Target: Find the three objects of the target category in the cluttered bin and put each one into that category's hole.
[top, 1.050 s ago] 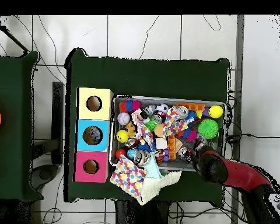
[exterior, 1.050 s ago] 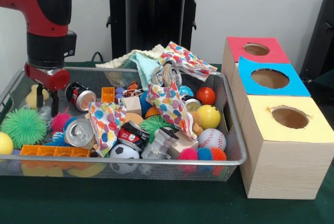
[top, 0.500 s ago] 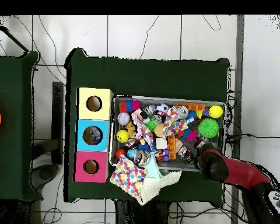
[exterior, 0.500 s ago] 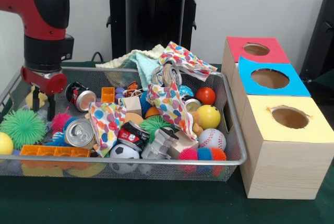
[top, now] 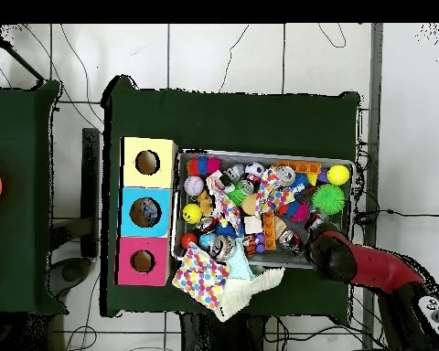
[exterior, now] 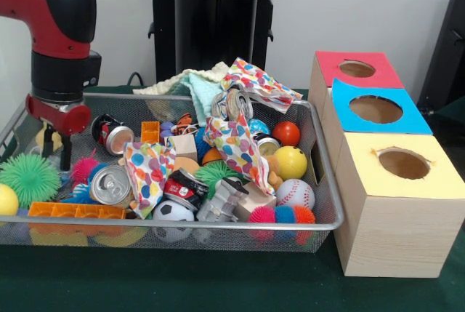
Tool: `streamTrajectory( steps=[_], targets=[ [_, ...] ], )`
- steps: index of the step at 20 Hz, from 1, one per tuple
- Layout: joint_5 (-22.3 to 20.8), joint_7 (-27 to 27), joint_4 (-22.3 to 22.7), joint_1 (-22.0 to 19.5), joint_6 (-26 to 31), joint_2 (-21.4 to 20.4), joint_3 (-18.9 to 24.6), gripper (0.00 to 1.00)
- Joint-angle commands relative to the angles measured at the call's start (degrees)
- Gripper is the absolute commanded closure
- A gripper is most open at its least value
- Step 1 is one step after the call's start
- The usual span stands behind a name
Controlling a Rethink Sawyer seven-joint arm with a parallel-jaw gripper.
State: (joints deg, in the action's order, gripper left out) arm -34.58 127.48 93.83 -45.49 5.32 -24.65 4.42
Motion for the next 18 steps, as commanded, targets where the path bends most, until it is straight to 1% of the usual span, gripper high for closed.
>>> streamTrajectory(
  steps=[1, 9, 12, 13, 15, 18],
  targets=[
    [-2.4, -1.6, -5.2, -1.0, 2.0, 10.0, 2.7, 1.0],
    [-2.3, -1.5, -5.0, -0.8, 2.3, 9.9, 2.5, 1.0],
    [-1.1, 0.1, -3.9, -1.0, 1.9, 9.4, 2.5, 1.0],
    [-0.8, 0.4, -3.0, -1.0, 1.9, 8.6, 2.4, 1.0],
    [-1.3, 1.0, -0.9, -0.8, 0.2, 6.2, 2.3, 1.0],
    [-1.0, 1.0, 3.6, -0.8, 1.3, 1.0, 2.5, 1.0]
  ],
)
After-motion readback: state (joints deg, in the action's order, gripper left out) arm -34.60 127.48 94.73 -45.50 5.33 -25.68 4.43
